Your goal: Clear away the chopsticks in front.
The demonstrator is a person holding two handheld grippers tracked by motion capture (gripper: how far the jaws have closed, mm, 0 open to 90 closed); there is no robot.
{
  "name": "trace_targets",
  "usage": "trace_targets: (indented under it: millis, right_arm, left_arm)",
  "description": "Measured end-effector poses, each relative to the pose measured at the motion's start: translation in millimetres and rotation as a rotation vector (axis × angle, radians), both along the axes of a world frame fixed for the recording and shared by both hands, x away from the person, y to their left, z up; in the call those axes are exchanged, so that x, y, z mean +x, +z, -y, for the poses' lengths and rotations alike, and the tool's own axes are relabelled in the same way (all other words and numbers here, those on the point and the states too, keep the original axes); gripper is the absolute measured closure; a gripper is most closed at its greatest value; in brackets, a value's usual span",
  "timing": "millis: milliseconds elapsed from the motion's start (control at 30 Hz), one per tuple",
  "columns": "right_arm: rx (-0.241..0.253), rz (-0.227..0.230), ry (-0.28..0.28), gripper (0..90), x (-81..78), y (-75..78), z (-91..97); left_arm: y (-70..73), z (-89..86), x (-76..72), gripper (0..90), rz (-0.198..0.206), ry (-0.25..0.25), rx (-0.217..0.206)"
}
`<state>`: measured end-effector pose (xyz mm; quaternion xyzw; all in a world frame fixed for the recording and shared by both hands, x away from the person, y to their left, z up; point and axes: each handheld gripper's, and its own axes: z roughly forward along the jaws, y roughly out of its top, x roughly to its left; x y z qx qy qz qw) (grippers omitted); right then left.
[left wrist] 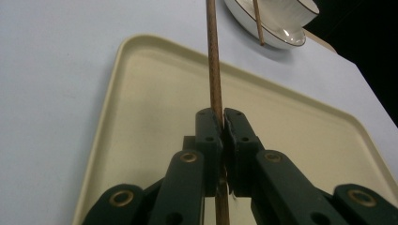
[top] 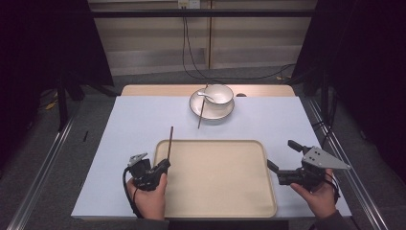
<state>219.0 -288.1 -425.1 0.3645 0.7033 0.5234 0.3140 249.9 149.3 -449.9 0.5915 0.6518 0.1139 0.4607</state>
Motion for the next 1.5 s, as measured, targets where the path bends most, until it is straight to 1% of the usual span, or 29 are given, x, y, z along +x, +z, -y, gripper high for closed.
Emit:
trace_targets:
  millis: [100, 133, 167, 200, 233, 267, 300, 367, 400, 467, 500, 533, 600, 667, 700, 733, 767, 800, 833, 867, 900, 967, 1167, 1200, 1233, 1367, 1433, 1467, 1500]
  right_arm:
    - [-0.005, -0.002, 0.004, 2.3, -0.6, 0.2, -0.1]
    - [-0.004, -0.001, 0.008, 2.3, -0.5, 0.0, -0.4]
    - [-0.005, -0.001, 0.008, 2.3, -0.5, 0.0, -0.4]
    - [-0.005, -0.001, 0.008, 2.3, -0.5, 0.0, -0.4]
    - [-0.005, -0.002, 0.009, 2.3, -0.5, 0.0, -0.4]
    - [-0.005, -0.003, 0.012, 2.3, -0.6, 0.1, -0.7]
    - [-0.005, -0.003, 0.012, 2.3, -0.6, 0.1, -0.7]
    - [-0.006, -0.003, 0.011, 2.3, -0.5, 0.1, -0.8]
    - [-0.006, -0.003, 0.012, 2.3, -0.5, 0.1, -0.8]
    - [-0.006, -0.003, 0.011, 2.3, -0.5, 0.1, -0.7]
    - [-0.007, -0.003, 0.011, 2.3, -0.4, 0.1, -0.7]
    - [-0.005, -0.002, 0.009, 2.3, -0.4, 0.0, -1.0]
    - [-0.010, 0.001, 0.005, 2.3, -0.4, -0.1, -1.6]
    - [-0.010, 0.001, 0.006, 2.3, -0.3, -0.1, -1.6]
    - [-0.010, -0.001, 0.004, 2.3, -0.3, -0.1, -1.8]
    - [-0.009, -0.002, 0.007, 2.3, -0.3, 0.0, -1.9]
    - [-0.012, -0.001, 0.014, 2.3, -0.3, -0.1, -1.6]
    - [-0.008, -0.001, 0.010, 2.3, -0.3, 0.0, -1.9]
    - [-0.008, -0.001, 0.010, 2.3, -0.3, 0.0, -1.9]
    - [-0.011, -0.001, 0.011, 2.3, -0.3, -0.1, -1.7]
    - [-0.011, -0.001, 0.009, 2.3, -0.2, -0.1, -1.9]
    - [-0.011, -0.005, 0.011, 2.2, -0.2, -0.2, -2.1]
    - [-0.011, -0.003, 0.010, 2.3, -0.1, -0.2, -2.0]
    - [-0.012, -0.003, 0.009, 2.2, -0.1, -0.2, -1.9]
    - [-0.013, -0.003, 0.011, 2.2, 0.0, -0.2, -1.9]
    - [-0.011, -0.008, 0.011, 2.3, -0.1, -0.5, -2.5]
    - [-0.012, -0.008, 0.011, 2.3, -0.1, -0.5, -2.5]
    - [-0.012, -0.007, 0.012, 2.3, -0.1, -0.4, -2.3]
    - [-0.011, -0.009, 0.012, 2.3, -0.2, -0.4, -2.2]
  left_arm:
    - [-3.1, -0.7, -6.8, 85.3, -0.013, 0.000, -0.002]
    - [-4.6, -1.2, -9.3, 85.3, -0.023, 0.004, -0.016]
    - [-5.8, -1.5, -10.2, 85.3, -0.023, 0.004, -0.014]
    - [-6.6, -2.5, -11.8, 85.3, -0.023, 0.004, 0.003]
    - [-6.9, -1.6, -14.0, 85.3, -0.027, 0.008, -0.002]
    - [-7.1, -2.6, -15.8, 85.3, -0.027, -0.005, 0.006]
    - [-7.3, -1.9, -16.8, 85.3, -0.026, 0.006, 0.019]
    - [-8.5, -1.3, -20.1, 85.3, -0.024, -0.002, 0.016]
    - [-8.9, -1.3, -21.1, 85.3, -0.028, 0.000, 0.031]
    - [-10.0, -0.3, -22.9, 85.3, -0.034, 0.007, 0.017]
    - [-9.9, -0.7, -23.6, 85.3, -0.038, 0.004, 0.035]
    - [-10.1, -0.4, -23.9, 85.3, -0.036, 0.005, 0.043]
    - [-10.3, 0.8, -24.0, 85.3, -0.040, 0.005, 0.036]
    - [-10.4, 1.0, -23.9, 85.3, -0.043, 0.007, 0.052]
    - [-11.2, 1.5, -23.7, 85.3, -0.048, 0.005, 0.029]
    - [-12.2, 0.8, -23.1, 85.3, -0.052, -0.001, 0.040]
    - [-13.0, 2.1, -23.0, 85.3, -0.058, 0.004, 0.031]
    - [-14.2, 1.0, -22.7, 85.3, -0.060, -0.009, 0.043]
    - [-14.6, 2.7, -22.8, 85.3, -0.065, -0.003, 0.028]
    - [-15.1, 3.0, -22.6, 85.3, -0.065, -0.016, 0.040]
    - [-15.5, 4.6, -22.5, 85.3, -0.067, -0.014, 0.033]
    - [-16.2, 6.0, -22.3, 85.2, -0.068, -0.019, 0.045]
    - [-20.2, 8.2, -19.1, 85.2, -0.089, -0.033, 0.053]
    - [-20.6, 9.3, -18.7, 85.2, -0.092, -0.027, 0.046]
    - [-20.9, 9.1, -18.0, 85.1, -0.090, -0.033, 0.066]
    - [-22.7, 13.0, -15.3, 85.1, -0.097, -0.027, 0.070]
    - [-23.8, 13.7, -14.3, 85.0, -0.098, -0.029, 0.090]
    - [-24.2, 14.6, -14.0, 85.0, -0.098, -0.034, 0.079]
    - [-24.4, 14.8, -13.6, 85.1, -0.099, -0.039, 0.082]
